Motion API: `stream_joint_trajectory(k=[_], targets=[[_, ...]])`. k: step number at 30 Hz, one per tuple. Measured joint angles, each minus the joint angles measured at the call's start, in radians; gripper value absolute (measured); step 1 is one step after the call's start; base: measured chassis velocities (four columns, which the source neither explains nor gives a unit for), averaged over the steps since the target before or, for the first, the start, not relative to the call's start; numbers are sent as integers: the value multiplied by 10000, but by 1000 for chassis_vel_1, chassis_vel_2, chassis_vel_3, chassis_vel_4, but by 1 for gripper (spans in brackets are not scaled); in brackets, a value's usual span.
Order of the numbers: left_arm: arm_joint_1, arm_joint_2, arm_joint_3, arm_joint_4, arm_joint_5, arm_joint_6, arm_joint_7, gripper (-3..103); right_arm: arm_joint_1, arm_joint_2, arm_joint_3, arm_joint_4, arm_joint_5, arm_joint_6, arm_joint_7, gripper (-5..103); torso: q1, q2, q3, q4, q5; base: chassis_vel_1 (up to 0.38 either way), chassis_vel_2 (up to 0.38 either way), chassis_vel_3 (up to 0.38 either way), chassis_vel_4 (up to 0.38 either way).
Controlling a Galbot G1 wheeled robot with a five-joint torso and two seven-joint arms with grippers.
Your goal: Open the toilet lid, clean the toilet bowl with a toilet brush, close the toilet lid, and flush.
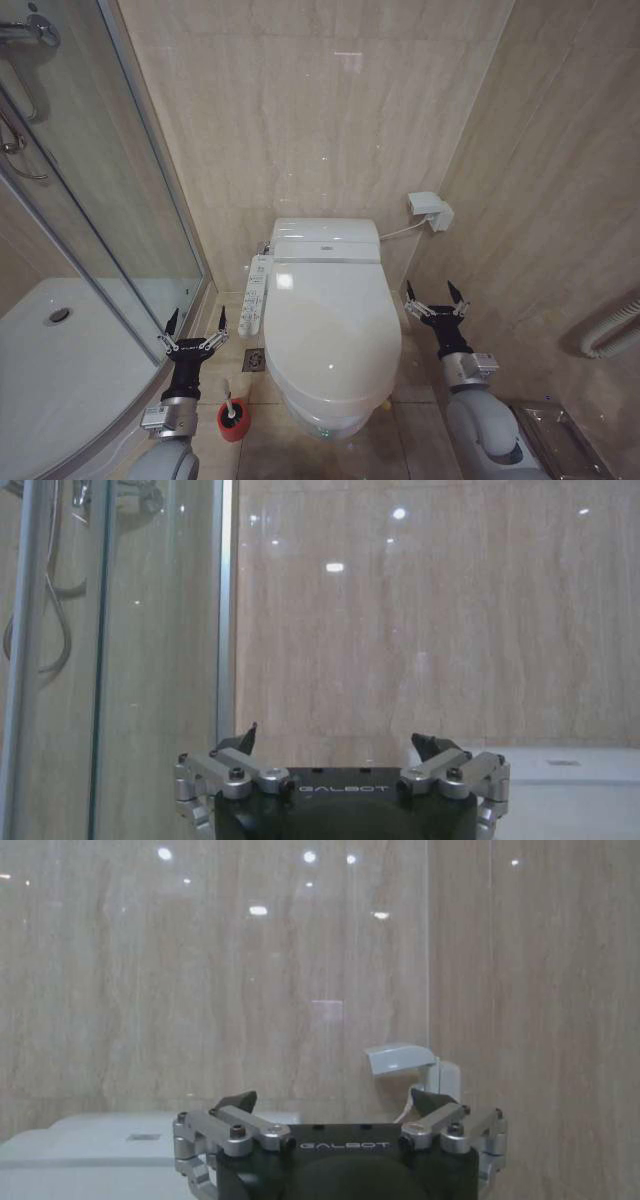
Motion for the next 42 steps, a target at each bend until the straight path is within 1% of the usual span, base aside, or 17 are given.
stream_joint_trajectory(k=[4, 6, 7, 9, 10, 13, 14, 15, 17, 19, 22, 24, 27, 28, 30, 35, 42], targets=[[-3, 0, 4, 0, 0, 12, -1, 100, 0, 0, 0, 0, 0, 0, 1, 100, 0, 0, 0, 0, 0, 0, 0, 0, 0], [-80, 0, 116, -46, -15, 304, -27, 100, 0, 0, 0, 0, 0, 0, 1, 100, 0, 0, 0, 2, 0, 0, 0, 0, 0], [-80, 0, 116, -46, -15, 304, -27, 100, 0, 0, 0, 0, 0, 0, 1, 100, 0, 0, 0, 2, 0, 0, 0, 0, 0], [-312, -7, 442, -261, -59, 1133, -114, 100, 0, 0, 0, 0, 0, 0, 0, 100, 0, 0, 0, -3, 0, 0, 0, 0, 0], [-312, -7, 442, -261, -59, 1133, -114, 100, 0, 0, 0, 0, 0, 0, 0, 100, 0, 0, 0, -3, 0, 0, 0, 0, 0], [-630, -17, 884, -540, -132, 2302, -240, 100, 0, 0, 0, 0, 0, 0, 0, 100, 0, 0, 0, -2, 0, 0, 0, 0, 0], [-671, -18, 936, -576, -140, 2443, -259, 100, 0, -1, 0, 0, 0, 0, 0, 100, 0, 0, 1, -2, 0, 0, 0, 0, 0], [-935, 116, 927, -696, -90, 2800, -491, 100, 0, -2, 3, 0, 0, 0, 2, 100, 0, 0, 1, -3, -1, 0, 0, 0, 0], [-1022, 174, 853, -742, -31, 2822, -554, 100, -1, -1, 0, 0, 0, 0, 0, 100, 0, 0, 0, -5, 3, 0, 0, 0, 0], [-1138, 259, 592, -884, 184, 2792, -642, 100, -1, -1, 0, 0, 0, 0, 0, 100, 0, -1, 1, 1, 0, 0, 0, 0, 0], [-1156, 330, 411, -1047, 282, 2699, -651, 100, -1, -1, 0, 0, 0, 0, 0, 100, 1, 0, 1, 1, -1, 0, 0, 0, 0], [-1092, 547, -37, -1208, 300, 2030, -377, 100, 0, -1, 0, 0, 0, 0, 0, 100, 0, 0, 0, 2, 0, 0, 0, 0, 0], [-1179, 662, -359, -832, 300, 788, 60, 100, -1, -1, 0, 0, 0, 0, 0, 100, -1, 0, 0, 2, 2, 0, 0, 0, 0], [-1179, 662, -359, -832, 300, 788, 60, 100, -1, -1, 0, 0, 0, 0, 0, 100, -1, 0, 0, 2, 2, 0, 0, 0, 0], [-1240, 612, -372, -226, 280, 221, -140, 100, -1, -1, 0, 1, 0, 0, 0, 100, 0, 0, 0, -2, -1, 0, 0, 0, 0], [-1213, 358, -239, 227, 78, 10, -541, 100, -1, -1, 0, 0, 0, 0, 0, 100, 0, 0, 1, 0, -2, 0, 0, 0, 0], [-1322, 210, -149, 410, 179, -140, -559, 100, -1, -1, 0, -1, 0, 0, 0, 100, -1, 0, 0, -1, 0, 0, 0, 0, 0]])
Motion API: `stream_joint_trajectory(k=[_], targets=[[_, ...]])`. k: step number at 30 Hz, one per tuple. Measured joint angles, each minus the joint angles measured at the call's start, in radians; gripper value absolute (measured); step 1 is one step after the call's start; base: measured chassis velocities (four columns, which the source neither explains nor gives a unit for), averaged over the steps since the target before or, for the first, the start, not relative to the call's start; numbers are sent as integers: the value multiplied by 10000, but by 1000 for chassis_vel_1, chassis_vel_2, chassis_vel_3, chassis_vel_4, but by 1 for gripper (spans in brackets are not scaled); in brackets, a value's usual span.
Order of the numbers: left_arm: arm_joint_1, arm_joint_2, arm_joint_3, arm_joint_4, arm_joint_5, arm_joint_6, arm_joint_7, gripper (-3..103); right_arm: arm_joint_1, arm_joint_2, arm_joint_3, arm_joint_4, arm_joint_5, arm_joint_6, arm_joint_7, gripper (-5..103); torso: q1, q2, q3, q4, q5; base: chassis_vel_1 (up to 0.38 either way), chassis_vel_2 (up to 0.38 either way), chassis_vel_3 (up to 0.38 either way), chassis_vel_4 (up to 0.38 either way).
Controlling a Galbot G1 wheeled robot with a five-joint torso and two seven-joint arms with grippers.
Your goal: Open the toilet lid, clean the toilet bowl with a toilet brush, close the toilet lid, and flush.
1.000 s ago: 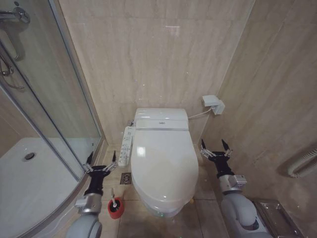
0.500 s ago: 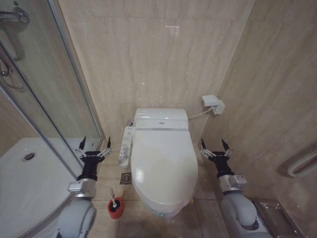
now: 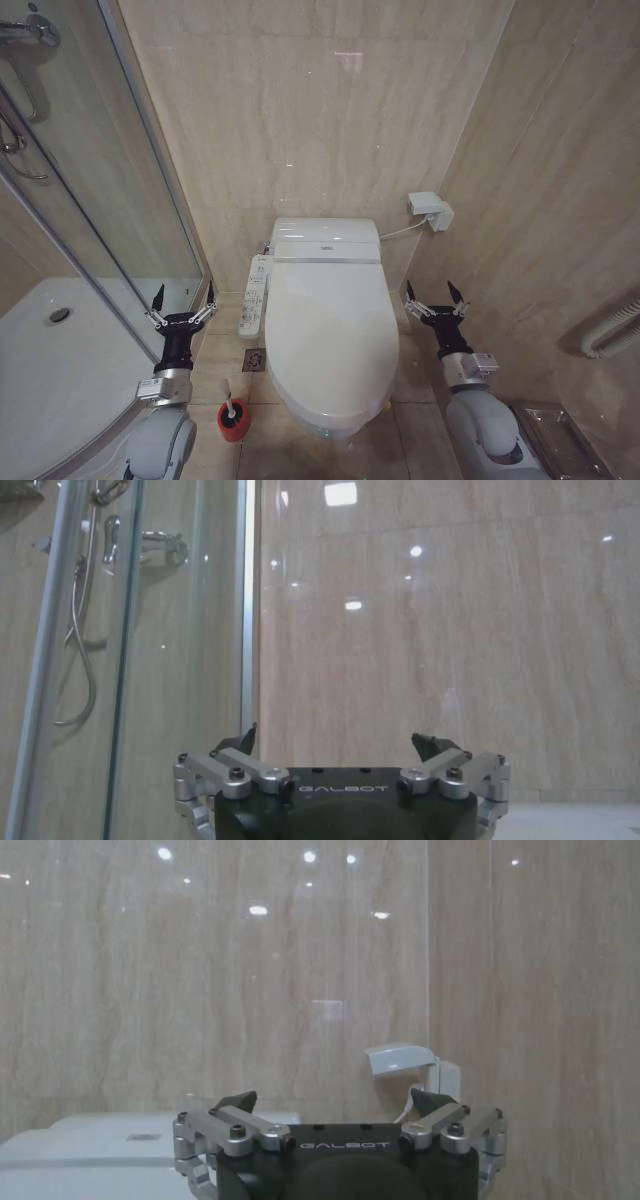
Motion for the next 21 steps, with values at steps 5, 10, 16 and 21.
stream_joint_trajectory(k=[5, 10, 16, 21], targets=[[-56, -18, 15, 213, 95, -106, 20, 100, 0, 0, 0, 0, 0, 0, 0, 100, -3, 1, -1, 0, 0, -24, 27, 31, -27], [-83, -52, 88, 295, 137, -132, 43, 100, -1, 0, 0, 0, 0, 0, 0, 100, -2, 1, -1, -1, -1, -121, 123, 134, -132], [-114, -70, 119, 395, 177, -222, 55, 100, 2, 0, 0, 0, 0, 0, 0, 100, 12, -3, 5, 3, 1, -180, 165, 168, -167], [-93, -107, 160, 429, 219, -298, 60, 100, 0, 0, 0, 0, 0, 0, 0, 100, 6, -3, 3, 1, 1, -63, 80, 39, -39]])
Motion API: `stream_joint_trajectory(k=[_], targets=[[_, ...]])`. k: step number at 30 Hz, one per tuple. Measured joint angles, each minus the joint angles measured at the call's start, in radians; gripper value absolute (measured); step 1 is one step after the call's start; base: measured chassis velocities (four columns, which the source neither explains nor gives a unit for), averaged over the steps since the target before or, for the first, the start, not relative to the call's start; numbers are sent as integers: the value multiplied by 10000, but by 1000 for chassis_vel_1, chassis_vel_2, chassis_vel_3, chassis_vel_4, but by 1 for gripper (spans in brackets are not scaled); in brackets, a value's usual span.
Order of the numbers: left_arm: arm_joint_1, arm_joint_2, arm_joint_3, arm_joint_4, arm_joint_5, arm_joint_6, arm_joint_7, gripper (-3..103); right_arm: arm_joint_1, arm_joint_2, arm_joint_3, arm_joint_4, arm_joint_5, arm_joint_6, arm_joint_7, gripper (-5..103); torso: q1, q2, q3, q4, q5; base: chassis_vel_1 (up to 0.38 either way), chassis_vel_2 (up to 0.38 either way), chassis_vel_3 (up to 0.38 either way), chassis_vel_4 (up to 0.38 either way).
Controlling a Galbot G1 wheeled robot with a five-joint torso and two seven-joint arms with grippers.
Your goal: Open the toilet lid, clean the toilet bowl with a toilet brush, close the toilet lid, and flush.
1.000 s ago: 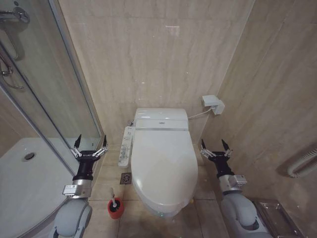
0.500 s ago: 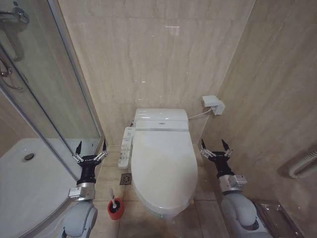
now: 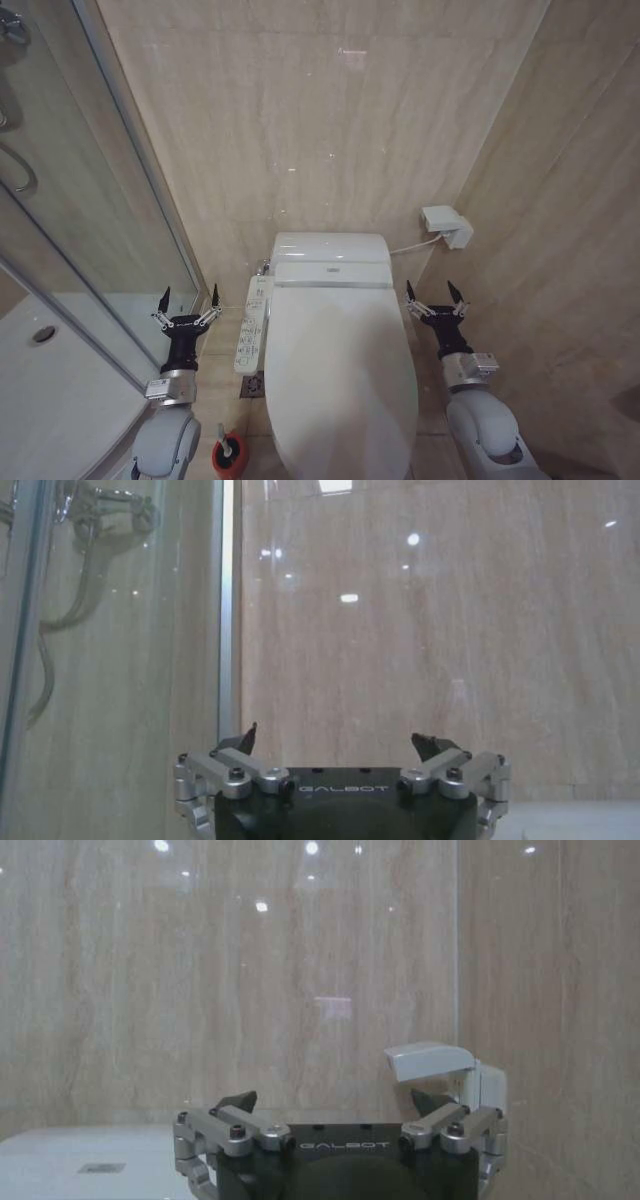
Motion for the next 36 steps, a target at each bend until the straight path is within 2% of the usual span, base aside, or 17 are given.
stream_joint_trajectory(k=[36], targets=[[-292, -232, 520, 560, 318, -99, -5, 100, 1, 0, 0, 0, 0, 0, 0, 100, 1, 1, 0, 0, -1, -44, 37, 46, -48]])
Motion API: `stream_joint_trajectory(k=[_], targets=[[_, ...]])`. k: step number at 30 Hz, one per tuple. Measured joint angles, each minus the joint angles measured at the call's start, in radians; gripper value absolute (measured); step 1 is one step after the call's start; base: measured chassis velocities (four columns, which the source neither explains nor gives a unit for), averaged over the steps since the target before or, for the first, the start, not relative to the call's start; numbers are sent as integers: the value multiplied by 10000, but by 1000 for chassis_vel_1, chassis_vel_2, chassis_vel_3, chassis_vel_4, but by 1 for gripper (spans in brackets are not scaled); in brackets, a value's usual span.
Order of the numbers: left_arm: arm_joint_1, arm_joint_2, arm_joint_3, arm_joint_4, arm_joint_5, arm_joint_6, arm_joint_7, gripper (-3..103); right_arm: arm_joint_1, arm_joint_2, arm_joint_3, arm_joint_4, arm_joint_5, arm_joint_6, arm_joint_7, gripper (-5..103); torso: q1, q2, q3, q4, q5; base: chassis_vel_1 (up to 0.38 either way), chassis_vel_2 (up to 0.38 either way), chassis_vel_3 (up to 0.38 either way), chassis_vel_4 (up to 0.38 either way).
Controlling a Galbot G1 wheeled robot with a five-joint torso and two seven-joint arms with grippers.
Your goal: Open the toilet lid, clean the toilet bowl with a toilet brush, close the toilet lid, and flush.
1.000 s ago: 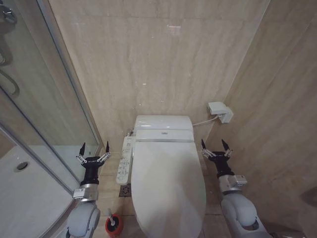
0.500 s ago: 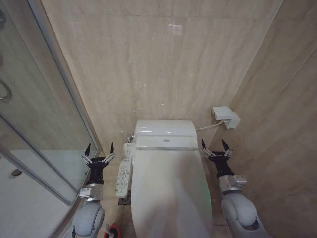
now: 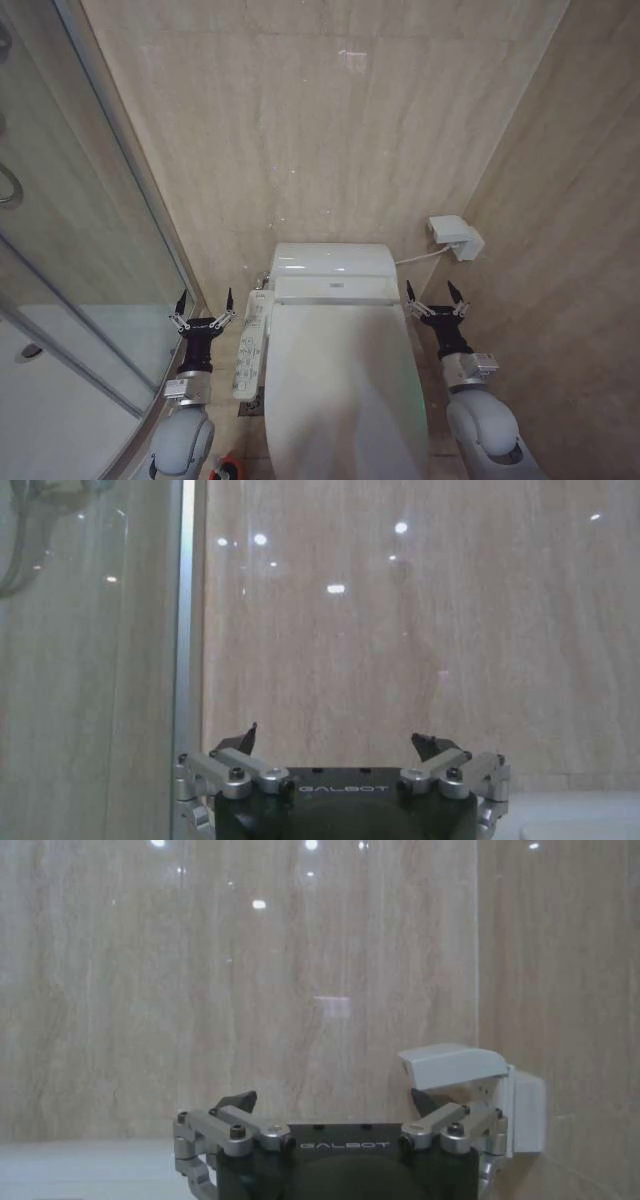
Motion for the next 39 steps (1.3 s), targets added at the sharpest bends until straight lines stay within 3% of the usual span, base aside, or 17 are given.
stream_joint_trajectory(k=[4, 10, 15, 16, 21, 22, 23, 29, 30, 36, 37, 39], targets=[[-158, 97, -119, 249, -91, 54, -76, 100, 0, 0, 0, 0, 0, 0, 0, 100, -1, 0, -1, 1, -1, -17, 9, 16, -19], [-1073, 754, -232, 1781, -707, 171, -132, 100, -3, 0, 1, -1, 0, 0, 0, 100, -9, 2, -3, 1, -2, 0, 0, 0, 0], [-2824, 1329, 292, 4444, -836, -703, 367, 100, -2, 0, 0, 0, 0, 0, 0, 100, -5, 1, -2, -4, -5, 0, 0, 0, 0], [-2824, 1329, 292, 4444, -836, -703, 367, 100, -2, 0, 0, 0, 0, 0, 0, 100, -5, 1, -2, -4, -5, 0, 0, 0, 0], [-4194, 1623, 836, 6638, -790, -1515, 1020, 100, -2, -1, 1, -1, 0, 1, 0, 100, -6, 1, -2, 4, -1, 0, 0, 0, 0], [-4194, 1623, 836, 6638, -790, -1515, 1020, 100, -2, -1, 1, -1, 0, 1, 0, 100, -6, 1, -2, 4, -1, 0, 0, 0, 0], [-4529, 1626, 1054, 7136, -769, -1699, 1072, 90, -2, 0, 1, -1, 0, 1, 0, 100, -5, 1, -2, 2, 0, 0, 0, 0, 0], [-5538, 1588, 1802, 8229, -678, -1854, 1600, 90, -2, 0, 1, -1, 0, 1, 0, 100, -5, 1, -1, -3, 0, 0, 0, 0, 0], [-5703, 1554, 1967, 8312, -673, -1854, 1815, 63, -2, 0, 1, -1, 0, 1, 0, 100, -5, 1, -1, 0, -3, 0, 0, 0, 0], [-6023, 1495, 2584, 8299, -454, -1918, 2688, 63, -2, 0, 1, 0, -1, 0, 0, 100, -5, 1, -2, -3, -1, 0, 0, 0, 0], [-6022, 1522, 2641, 8280, -356, -1981, 2890, 36, -2, 0, 1, -1, 0, 1, 0, 100, -5, 1, -2, -2, 0, 0, 0, 0, 0], [-6012, 1565, 2678, 8277, -207, -2037, 3089, 36, -2, 0, 1, 0, 0, 1, 0, 100, -5, 1, -3, -1, 0, 0, 0, 0, 0]])
